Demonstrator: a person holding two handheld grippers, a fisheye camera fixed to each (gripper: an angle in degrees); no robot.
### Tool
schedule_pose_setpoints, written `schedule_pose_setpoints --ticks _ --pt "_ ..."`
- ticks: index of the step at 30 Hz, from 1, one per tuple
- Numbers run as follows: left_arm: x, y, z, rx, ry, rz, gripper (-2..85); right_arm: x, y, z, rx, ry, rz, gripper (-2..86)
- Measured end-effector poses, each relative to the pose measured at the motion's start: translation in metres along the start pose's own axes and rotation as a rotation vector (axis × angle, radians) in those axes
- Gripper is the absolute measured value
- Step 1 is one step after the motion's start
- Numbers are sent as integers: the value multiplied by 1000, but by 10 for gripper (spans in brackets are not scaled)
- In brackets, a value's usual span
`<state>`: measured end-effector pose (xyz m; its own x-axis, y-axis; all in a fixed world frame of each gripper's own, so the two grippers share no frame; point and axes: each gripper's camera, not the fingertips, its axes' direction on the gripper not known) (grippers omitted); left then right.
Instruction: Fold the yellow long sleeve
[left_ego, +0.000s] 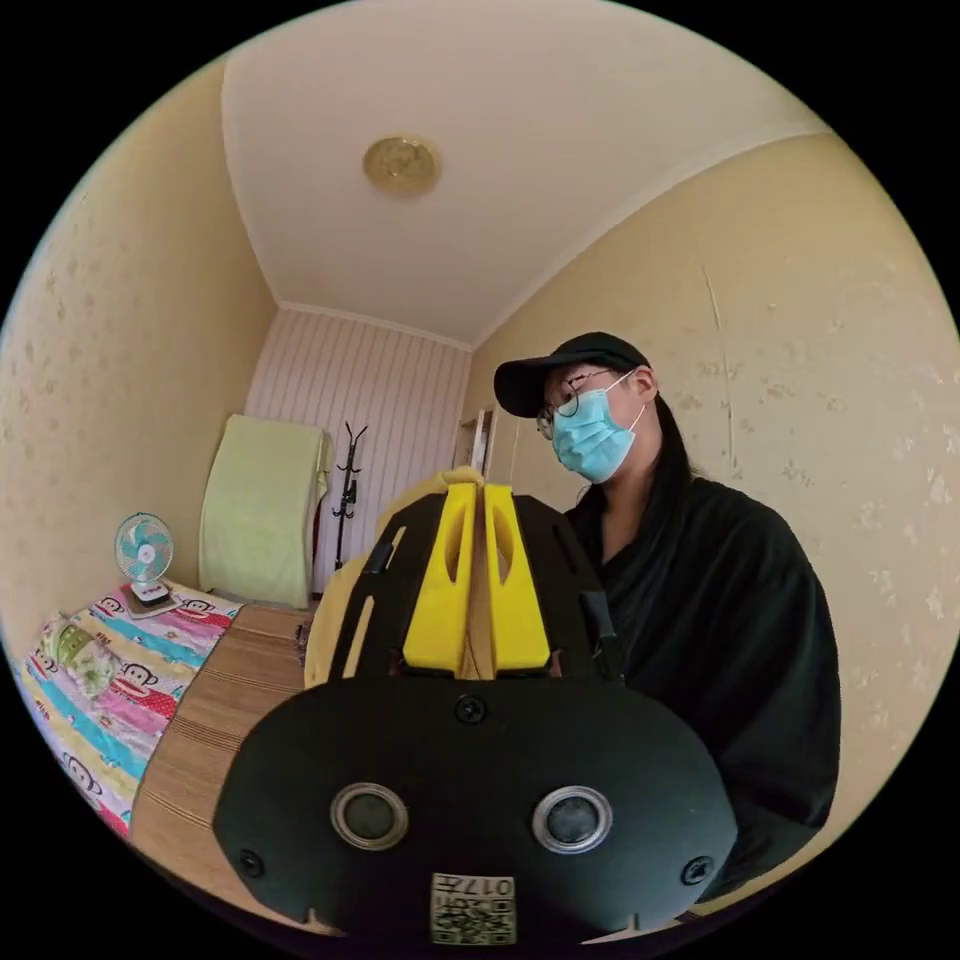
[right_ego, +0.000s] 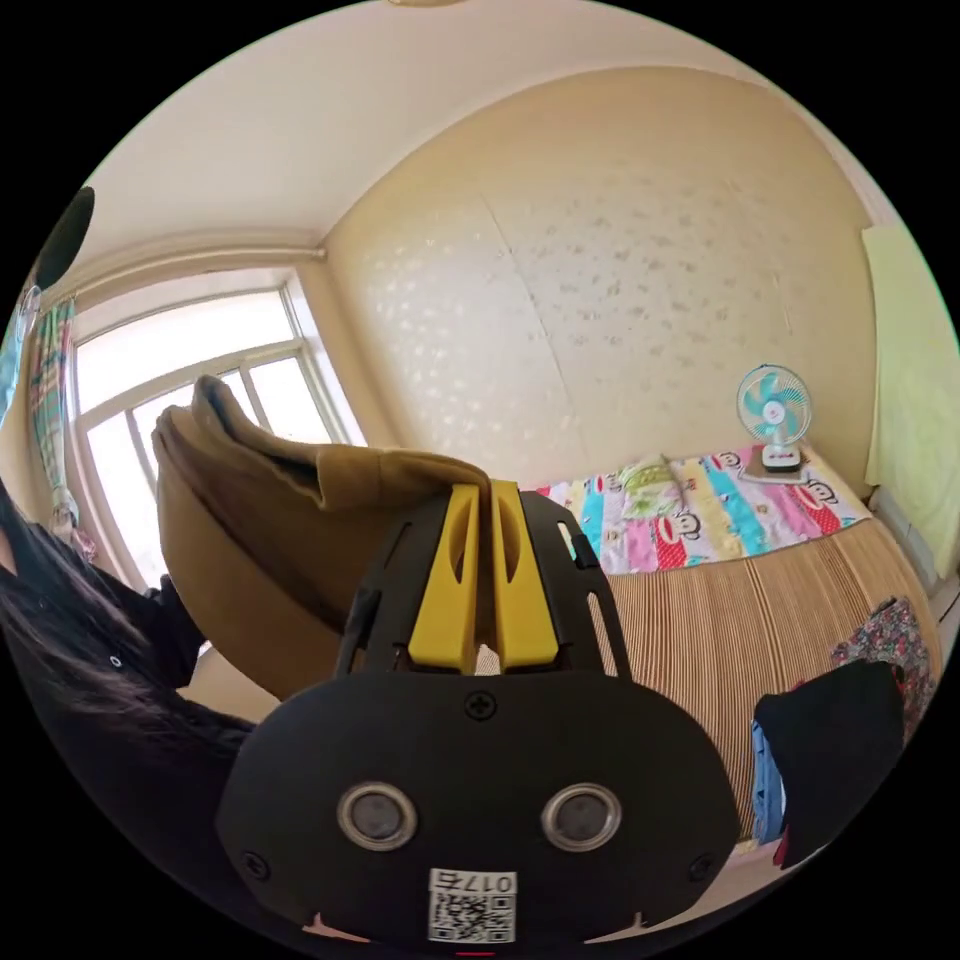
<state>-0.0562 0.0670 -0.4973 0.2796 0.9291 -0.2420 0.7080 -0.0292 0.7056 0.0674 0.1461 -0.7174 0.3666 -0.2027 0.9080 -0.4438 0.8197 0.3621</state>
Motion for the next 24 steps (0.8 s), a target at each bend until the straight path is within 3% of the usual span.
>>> schedule_pose_setpoints --ticks 2,6,10,19,24 --pt "5 12 -18 -73 -212 -65 -9 2 -17 -20 73 39 3 20" --pt "6 38 -20 -41 -254 -158 -9 -12 -50 -55 186 120 -20 26" --pt "21 50 -23 113 -303 -200 -9 -40 -73 -96 329 176 -109 28" --pt "49 -55 -22 272 -542 -41 -9 -50 -139 -152 599 201 -184 29" --pt "-9 -94 -39 335 -692 -265 -8 -17 -177 -117 512 280 -239 31"
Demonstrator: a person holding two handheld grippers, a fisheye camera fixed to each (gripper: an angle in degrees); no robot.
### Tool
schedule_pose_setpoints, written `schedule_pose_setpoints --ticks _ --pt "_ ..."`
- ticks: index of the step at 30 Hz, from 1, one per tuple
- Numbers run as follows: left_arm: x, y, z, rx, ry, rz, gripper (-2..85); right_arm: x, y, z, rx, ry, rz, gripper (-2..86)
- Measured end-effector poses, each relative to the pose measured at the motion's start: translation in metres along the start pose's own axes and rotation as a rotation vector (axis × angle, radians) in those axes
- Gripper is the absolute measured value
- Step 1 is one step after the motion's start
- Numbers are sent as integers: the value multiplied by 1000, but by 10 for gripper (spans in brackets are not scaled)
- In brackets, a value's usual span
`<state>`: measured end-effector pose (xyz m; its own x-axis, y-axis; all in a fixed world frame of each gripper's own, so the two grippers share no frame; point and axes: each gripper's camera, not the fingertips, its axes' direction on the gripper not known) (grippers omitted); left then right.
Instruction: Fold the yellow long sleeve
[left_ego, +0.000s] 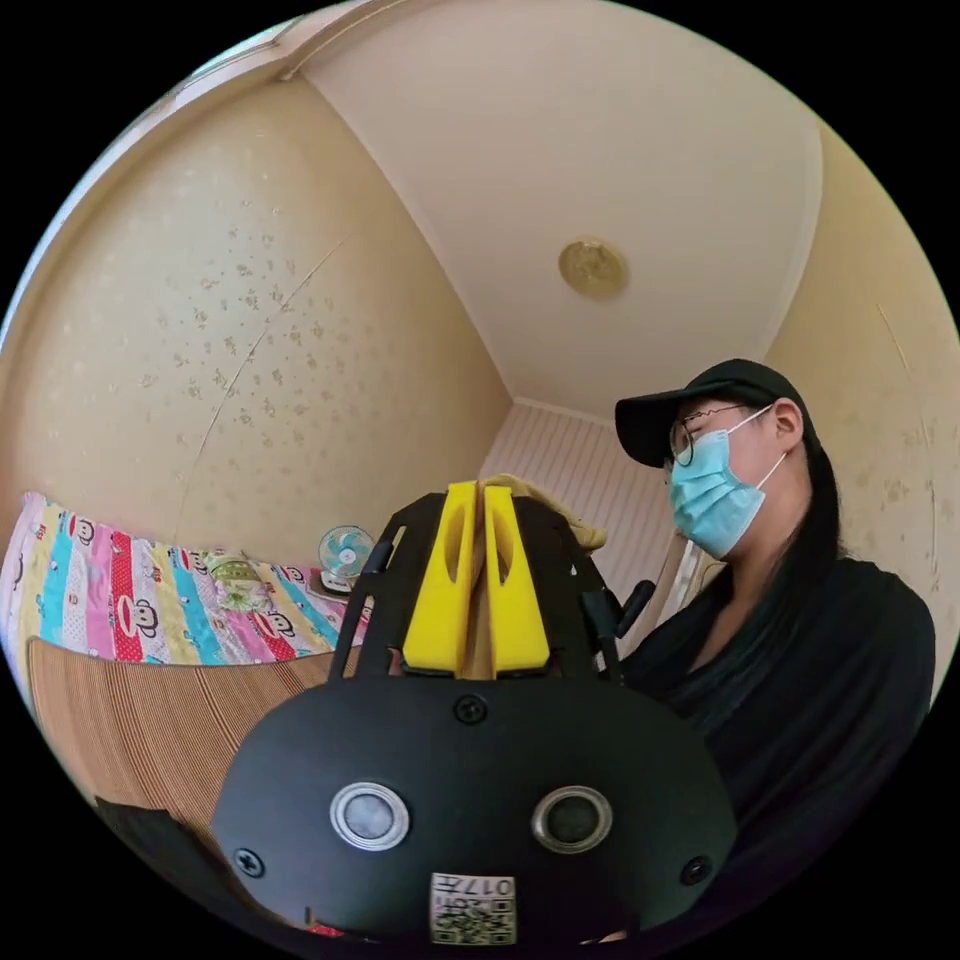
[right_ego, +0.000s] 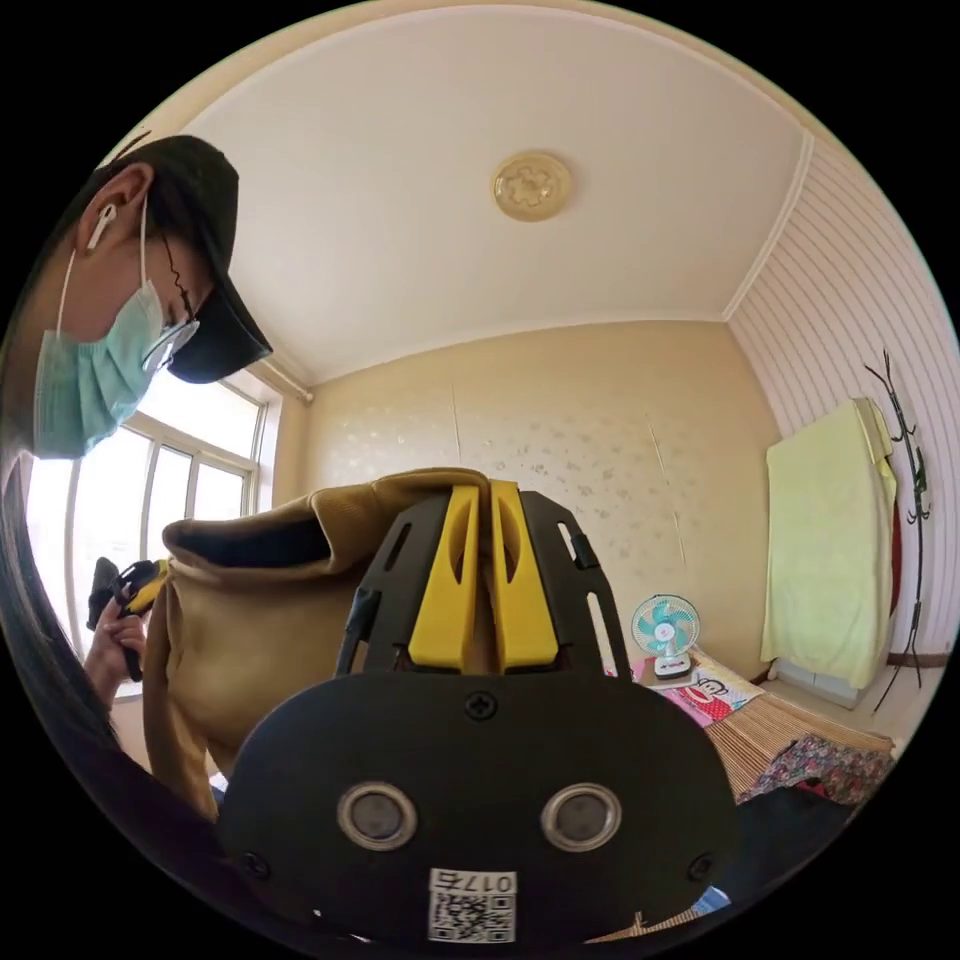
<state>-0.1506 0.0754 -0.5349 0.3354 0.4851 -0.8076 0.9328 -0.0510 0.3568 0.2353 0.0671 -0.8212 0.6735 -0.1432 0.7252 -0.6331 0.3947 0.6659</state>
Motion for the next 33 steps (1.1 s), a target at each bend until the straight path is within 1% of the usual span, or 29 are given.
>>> schedule_pose_setpoints --ticks 2,3,4,5,6,7,8,9,10,11,12,13,15,17,18,19,20,22,23,25,26,27,28,29,30,31,32,33 --pt "-55 -22 26 -58 -74 -128 -6 19 7 53 -118 -19 -24 31" --pt "-72 -27 34 -78 -99 -139 -4 35 19 103 -223 -23 -50 32" --pt "-110 -38 53 -134 -177 -157 -2 51 40 160 -333 -32 -72 33" --pt "-155 -46 75 -204 -273 -185 5 60 53 193 -392 -40 -86 33" --pt "-182 -49 87 -241 -322 -224 9 78 87 265 -530 -55 -102 35" --pt "-240 -47 107 -292 -404 -343 27 97 130 339 -686 -65 -101 36" --pt "-298 -39 119 -315 -484 -462 45 108 157 375 -769 -66 -97 38" --pt "-324 -33 122 -328 -534 -522 54 131 210 434 -930 -58 -48 40" --pt "-372 -17 123 -364 -628 -645 70 156 260 475 -1094 -49 67 45" --pt "-406 0 121 -409 -693 -737 83 169 282 486 -1160 -58 136 47" --pt "-419 11 118 -428 -713 -783 85 192 319 493 -1227 -100 260 53" --pt "-433 31 112 -450 -733 -841 89 211 351 483 -1239 -138 350 55" --pt "-440 65 107 -514 -757 -878 90 239 399 453 -1279 -128 424 56" --pt "-440 115 108 -727 -850 -878 92 266 455 416 -1399 -54 437 63" --pt "-440 128 108 -782 -872 -878 93 286 494 386 -1500 25 444 70" --pt "-441 154 110 -891 -897 -882 97 305 529 356 -1597 96 461 77" --pt "-443 177 111 -985 -901 -892 101 313 544 341 -1641 121 473 80" --pt "-449 203 112 -1089 -924 -893 111 336 589 289 -1773 178 509 95" --pt "-453 216 112 -1136 -947 -890 112 340 598 278 -1806 192 510 97" --pt "-464 233 116 -1212 -939 -898 111 348 631 249 -1949 263 428 98" --pt "-472 240 119 -1260 -943 -890 102 349 638 245 -1981 271 396 97" --pt "-474 240 119 -1276 -978 -868 94 352 648 240 -2022 255 357 94" --pt "-477 232 121 -1296 -1012 -804 81 358 644 244 -2024 240 318 84" --pt "-482 223 121 -1316 -1006 -783 71 362 643 249 -2042 233 303 79" --pt "-485 218 120 -1333 -997 -778 63 372 641 260 -2106 203 279 60" --pt "-490 206 118 -1375 -937 -773 47 381 631 273 -2151 155 226 46" --pt "-494 186 111 -1371 -854 -775 42 387 621 279 -2154 143 189 43" --pt "-493 171 104 -1335 -821 -761 40 402 592 291 -2119 153 93 38"
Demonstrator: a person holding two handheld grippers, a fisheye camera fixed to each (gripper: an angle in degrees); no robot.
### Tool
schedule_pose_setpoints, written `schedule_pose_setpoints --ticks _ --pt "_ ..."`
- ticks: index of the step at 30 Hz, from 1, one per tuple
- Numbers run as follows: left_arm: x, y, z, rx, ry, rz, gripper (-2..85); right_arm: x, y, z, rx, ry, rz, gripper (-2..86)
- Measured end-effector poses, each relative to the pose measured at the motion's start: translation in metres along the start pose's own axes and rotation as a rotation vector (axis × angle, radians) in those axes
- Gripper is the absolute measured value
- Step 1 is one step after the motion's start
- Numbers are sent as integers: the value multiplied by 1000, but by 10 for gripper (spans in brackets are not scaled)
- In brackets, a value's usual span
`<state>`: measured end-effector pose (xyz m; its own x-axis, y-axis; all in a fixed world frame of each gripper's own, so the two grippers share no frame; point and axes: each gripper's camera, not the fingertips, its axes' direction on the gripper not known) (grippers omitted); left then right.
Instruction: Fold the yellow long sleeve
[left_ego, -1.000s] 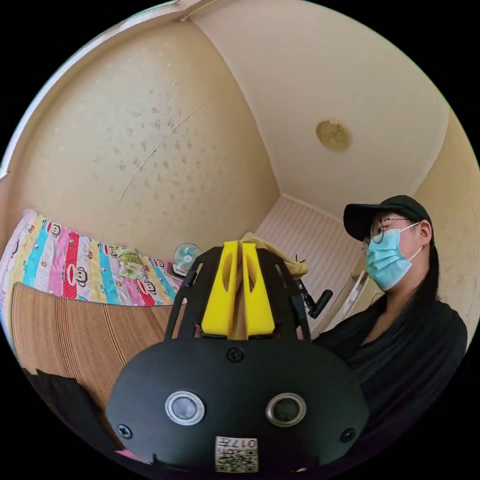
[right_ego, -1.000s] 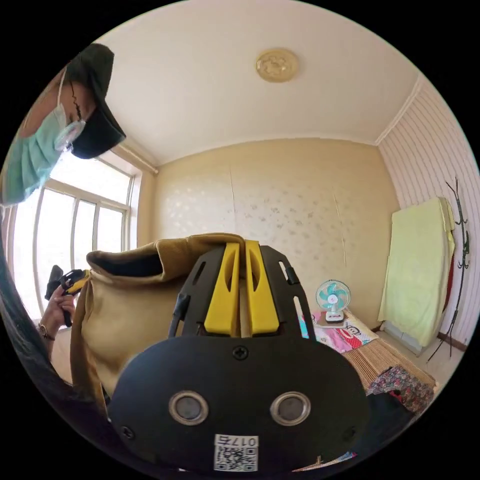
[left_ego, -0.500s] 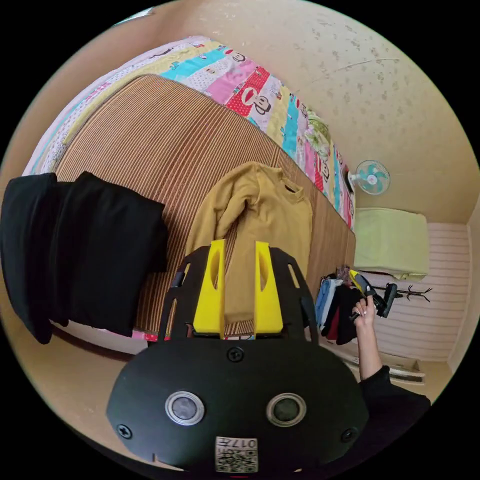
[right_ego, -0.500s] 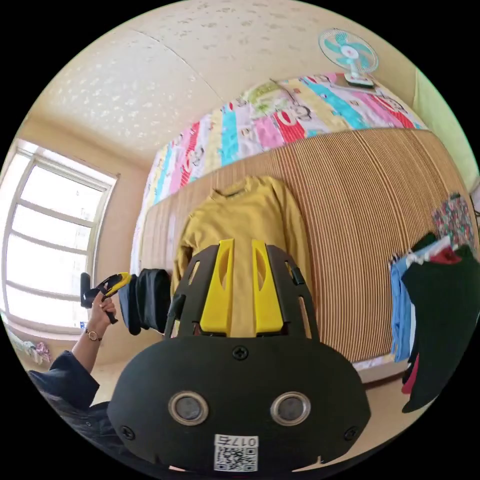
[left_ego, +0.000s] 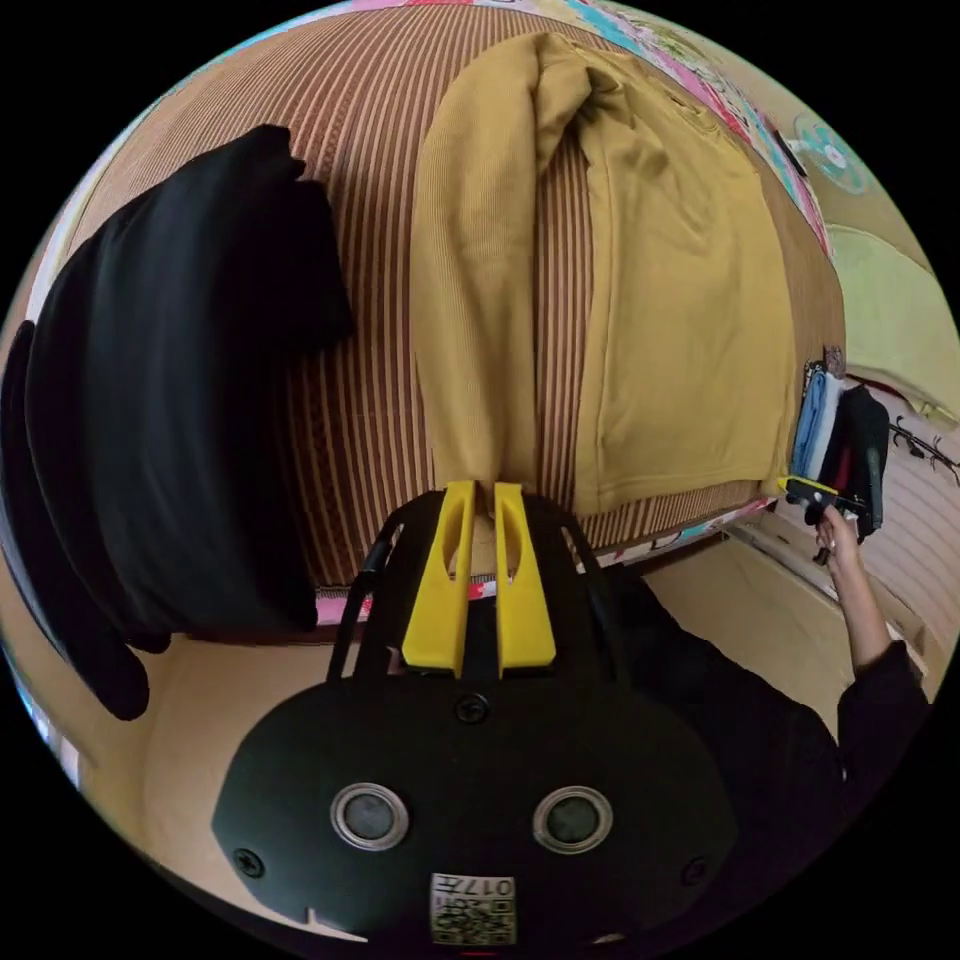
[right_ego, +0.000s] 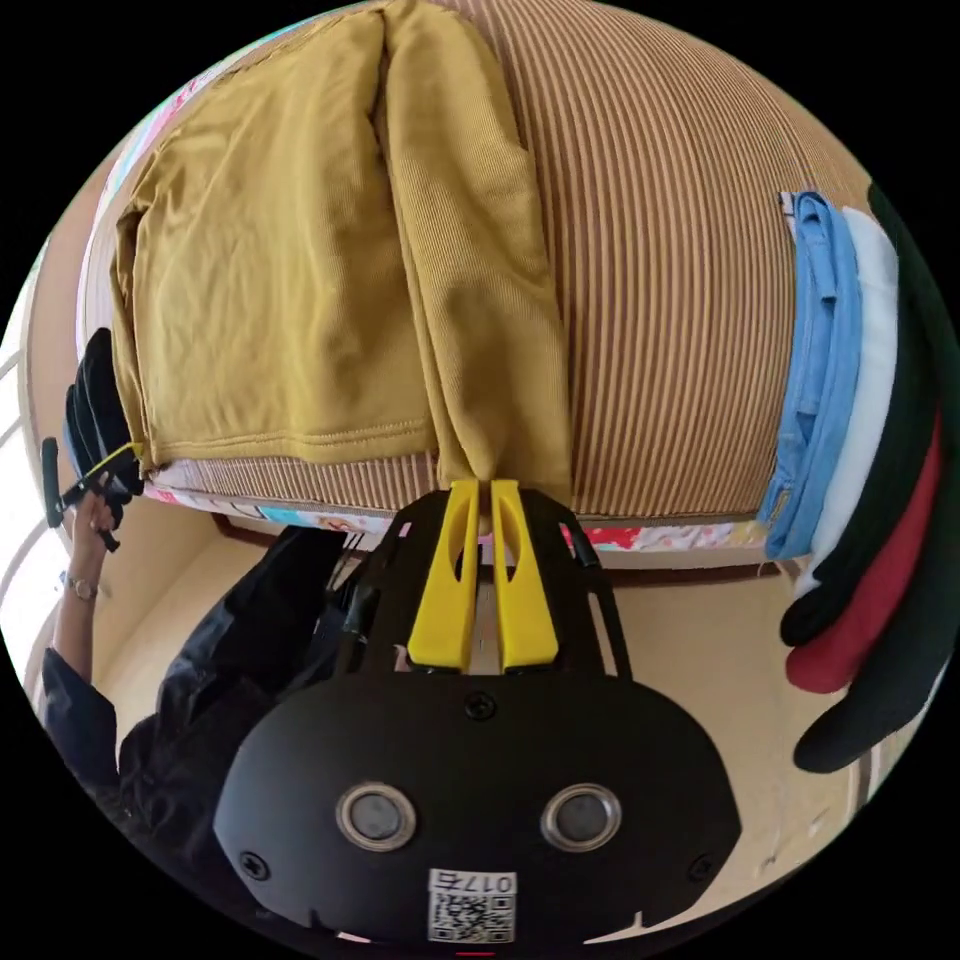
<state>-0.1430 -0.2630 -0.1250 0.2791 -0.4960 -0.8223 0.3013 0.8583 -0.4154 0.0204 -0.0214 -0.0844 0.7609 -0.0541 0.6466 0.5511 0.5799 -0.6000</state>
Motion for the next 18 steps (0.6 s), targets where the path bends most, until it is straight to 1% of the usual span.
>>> schedule_pose_setpoints --ticks 1,2,3,4,5,6,7,8,9,10,11,12,13,14,15,17,18 --pt "-14 12 -40 115 52 26 38 22 7 -39 77 89 14 36" --pt "-34 30 -84 246 78 18 38 36 13 -61 120 130 41 35" --pt "-46 40 -106 310 78 0 39 69 27 -104 214 187 128 35" --pt "-74 64 -148 427 61 -78 40 105 47 -147 317 198 257 36" --pt "-108 92 -183 528 43 -225 40 123 61 -168 376 188 331 36" --pt "-124 108 -198 576 35 -315 36 149 89 -201 495 161 448 38" --pt "-151 141 -219 675 17 -483 28 163 113 -223 586 158 519 40" --pt "-169 174 -232 785 14 -609 46 166 121 -229 615 163 540 42" --pt "-175 187 -234 833 21 -652 56 166 132 -234 642 161 560 49" --pt "-180 201 -232 884 54 -690 64 160 133 -227 646 109 540 60" --pt "-178 196 -222 864 106 -654 73 155 131 -220 636 61 514 65" --pt "-174 188 -214 826 140 -613 78 143 120 -199 589 -66 440 76" --pt "-162 161 -194 717 210 -511 88 126 105 -174 520 -192 353 81" --pt "-144 130 -169 596 265 -394 98 117 97 -162 485 -241 317 83" --pt "-132 114 -157 541 282 -336 101 95 82 -139 424 -293 264 87" --pt "-86 57 -112 372 306 -158 110 63 62 -111 337 -308 209 92" --pt "-76 44 -102 343 301 -131 111 44 51 -95 287 -306 176 94"
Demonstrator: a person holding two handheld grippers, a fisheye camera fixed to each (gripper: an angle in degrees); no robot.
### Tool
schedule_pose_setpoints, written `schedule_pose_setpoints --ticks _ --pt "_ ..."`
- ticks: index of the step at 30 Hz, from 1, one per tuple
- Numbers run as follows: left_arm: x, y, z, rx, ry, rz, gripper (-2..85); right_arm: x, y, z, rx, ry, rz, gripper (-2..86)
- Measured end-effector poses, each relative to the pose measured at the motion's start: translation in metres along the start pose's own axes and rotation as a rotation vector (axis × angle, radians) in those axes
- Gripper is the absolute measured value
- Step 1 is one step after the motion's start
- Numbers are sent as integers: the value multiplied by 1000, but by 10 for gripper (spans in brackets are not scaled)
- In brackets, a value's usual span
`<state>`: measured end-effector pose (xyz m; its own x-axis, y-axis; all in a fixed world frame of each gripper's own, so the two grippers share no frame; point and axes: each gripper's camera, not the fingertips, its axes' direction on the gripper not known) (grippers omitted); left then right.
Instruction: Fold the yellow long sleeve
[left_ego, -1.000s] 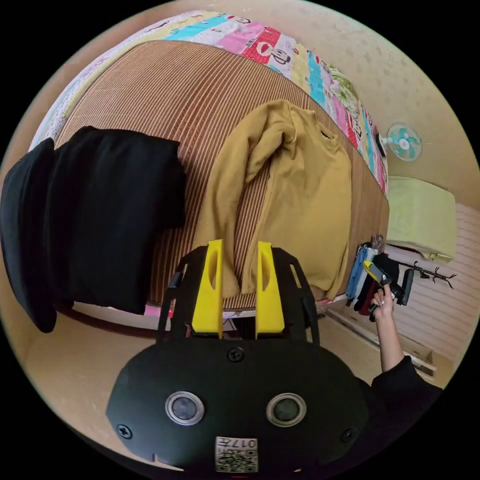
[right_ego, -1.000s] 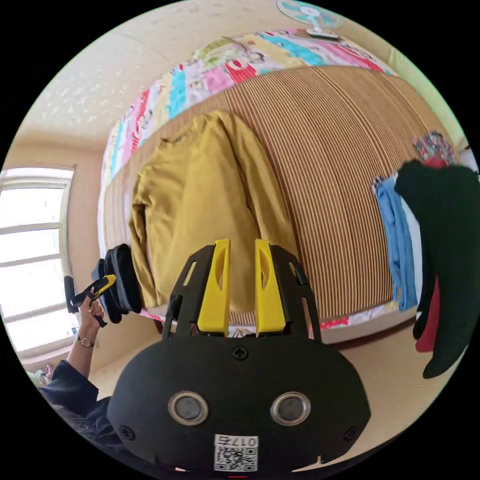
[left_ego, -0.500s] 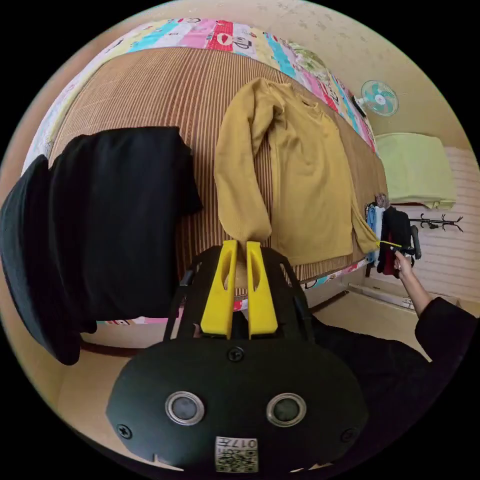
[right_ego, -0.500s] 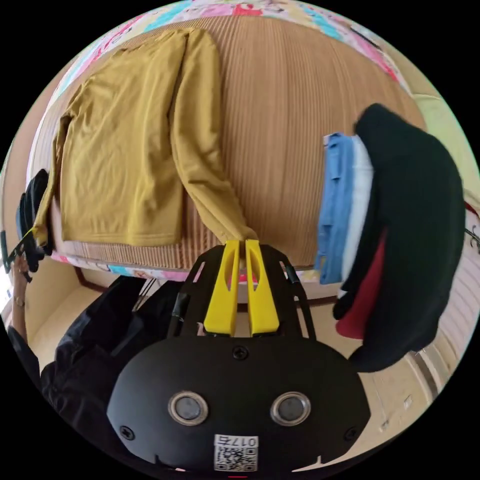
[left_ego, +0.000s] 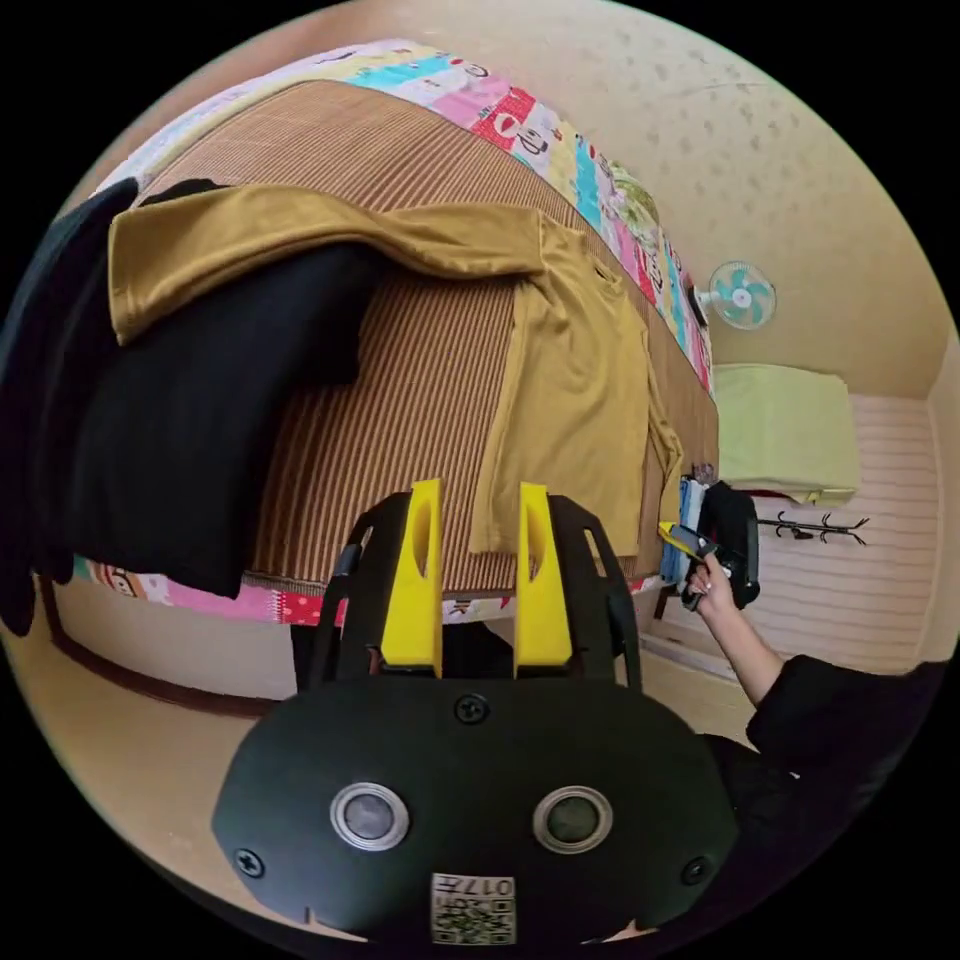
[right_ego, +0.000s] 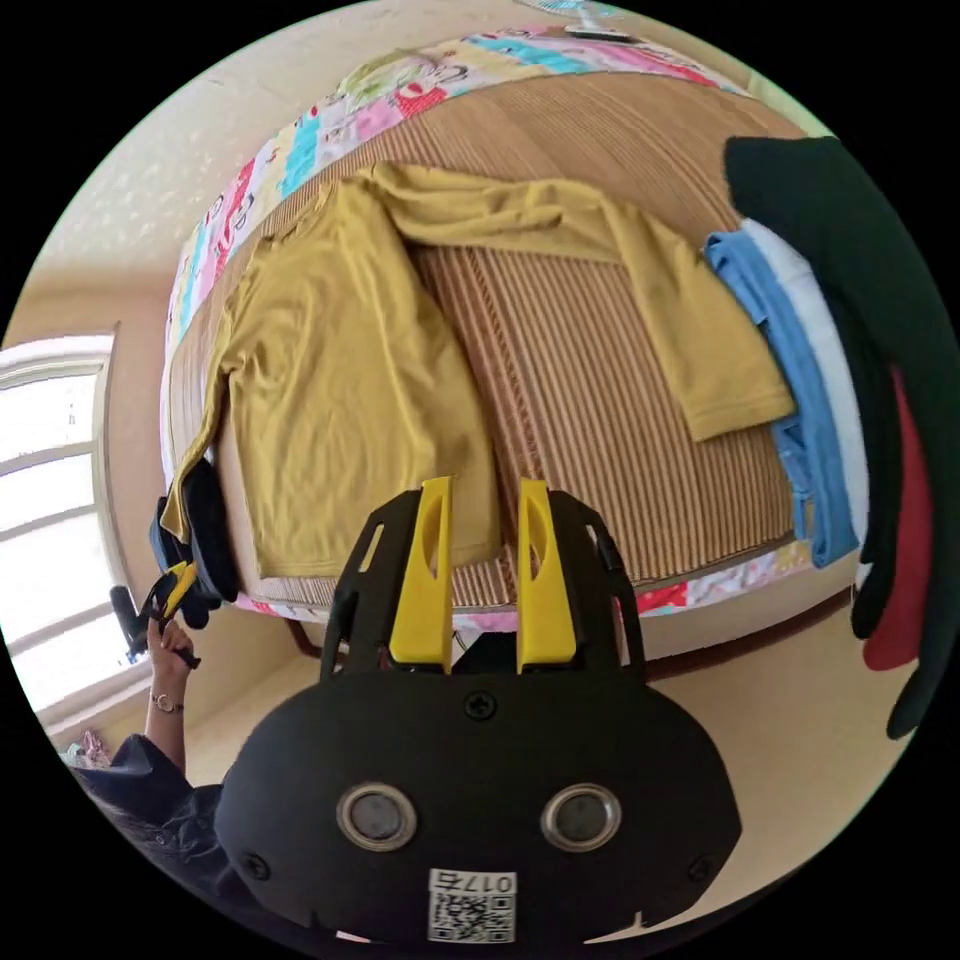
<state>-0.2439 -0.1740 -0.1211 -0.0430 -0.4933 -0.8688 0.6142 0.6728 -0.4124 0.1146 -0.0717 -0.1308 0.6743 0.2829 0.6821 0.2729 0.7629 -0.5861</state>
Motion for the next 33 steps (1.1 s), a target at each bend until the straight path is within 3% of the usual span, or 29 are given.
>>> schedule_pose_setpoints --ticks 3,5,13,15,18,20,23,28,30,33 --pt "23 -24 74 -188 -31 81 104 -21 5 40 -125 33 -31 86" --pt "24 -17 121 -380 -177 102 29 -29 19 32 -101 91 -73 73" --pt "-43 76 79 -376 12 -114 18 -19 131 4 -286 273 -224 32" --pt "-63 82 41 -256 44 -164 38 -15 144 -10 -299 255 -207 30" --pt "-106 68 -48 86 115 -266 90 -12 153 -37 -272 190 -142 25" --pt "-156 51 -104 371 236 -416 107 -10 153 -49 -268 145 -88 21" --pt "-228 33 -119 612 443 -662 127 -18 151 -61 -258 71 -49 11" --pt "-303 13 -68 590 566 -963 127 -55 152 -79 -294 6 -72 5" --pt "-313 20 -56 659 624 -994 96 -66 157 -90 -298 -22 -98 4" --pt "-321 27 -61 684 521 -954 46 -73 168 -105 -302 -23 -103 4"
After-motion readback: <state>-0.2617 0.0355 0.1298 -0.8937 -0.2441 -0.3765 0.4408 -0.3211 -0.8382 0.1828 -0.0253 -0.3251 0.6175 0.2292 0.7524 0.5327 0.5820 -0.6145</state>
